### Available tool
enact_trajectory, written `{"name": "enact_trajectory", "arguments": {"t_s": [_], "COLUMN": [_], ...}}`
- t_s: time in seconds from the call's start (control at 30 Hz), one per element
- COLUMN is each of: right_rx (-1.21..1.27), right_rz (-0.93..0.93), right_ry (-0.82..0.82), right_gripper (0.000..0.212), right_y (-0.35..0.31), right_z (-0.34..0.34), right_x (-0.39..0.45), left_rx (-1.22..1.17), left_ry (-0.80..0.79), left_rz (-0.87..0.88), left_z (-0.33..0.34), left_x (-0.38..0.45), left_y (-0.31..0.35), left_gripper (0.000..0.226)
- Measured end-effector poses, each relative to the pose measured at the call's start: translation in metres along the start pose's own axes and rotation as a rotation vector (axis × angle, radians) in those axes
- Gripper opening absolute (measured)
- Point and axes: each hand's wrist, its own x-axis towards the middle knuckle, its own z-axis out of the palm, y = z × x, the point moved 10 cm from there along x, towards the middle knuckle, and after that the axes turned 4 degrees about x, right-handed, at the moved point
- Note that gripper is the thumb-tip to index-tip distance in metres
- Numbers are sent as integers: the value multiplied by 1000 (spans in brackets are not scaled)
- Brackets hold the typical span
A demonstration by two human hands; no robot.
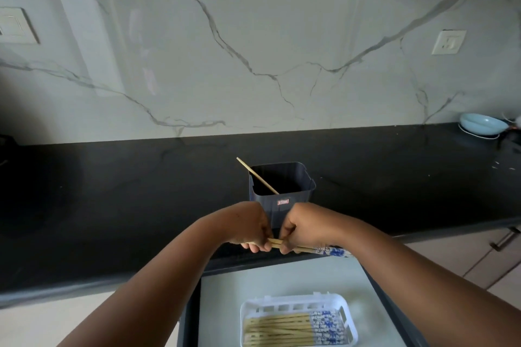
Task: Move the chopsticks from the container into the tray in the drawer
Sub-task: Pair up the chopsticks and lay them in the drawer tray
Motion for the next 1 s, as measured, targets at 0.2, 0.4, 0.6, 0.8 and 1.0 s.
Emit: {"name": "enact_trajectory", "arguments": {"t_s": [0.2, 0.4, 0.6, 0.8, 1.0], "right_rx": [27, 50, -29, -96, -128], "right_rz": [4, 25, 21, 44, 53], "right_ry": [-120, -177, -217, -289, -338], "right_gripper": [7, 7, 27, 21, 15], "right_y": [35, 92, 127, 145, 150], "right_z": [44, 120, 184, 208, 227], "right_x": [9, 18, 28, 40, 48], "left_rx": [-123, -23, 336, 357, 310], "left_ry": [176, 578, 463, 558, 614], "left_rz": [-39, -452, -503, -479, -491], "left_z": [-24, -41, 46, 43, 40], "left_x": [-3, -10, 16, 16, 12], "left_y": [-38, -155, -171, -174, -176], "left_gripper": [20, 39, 88, 84, 84]}}
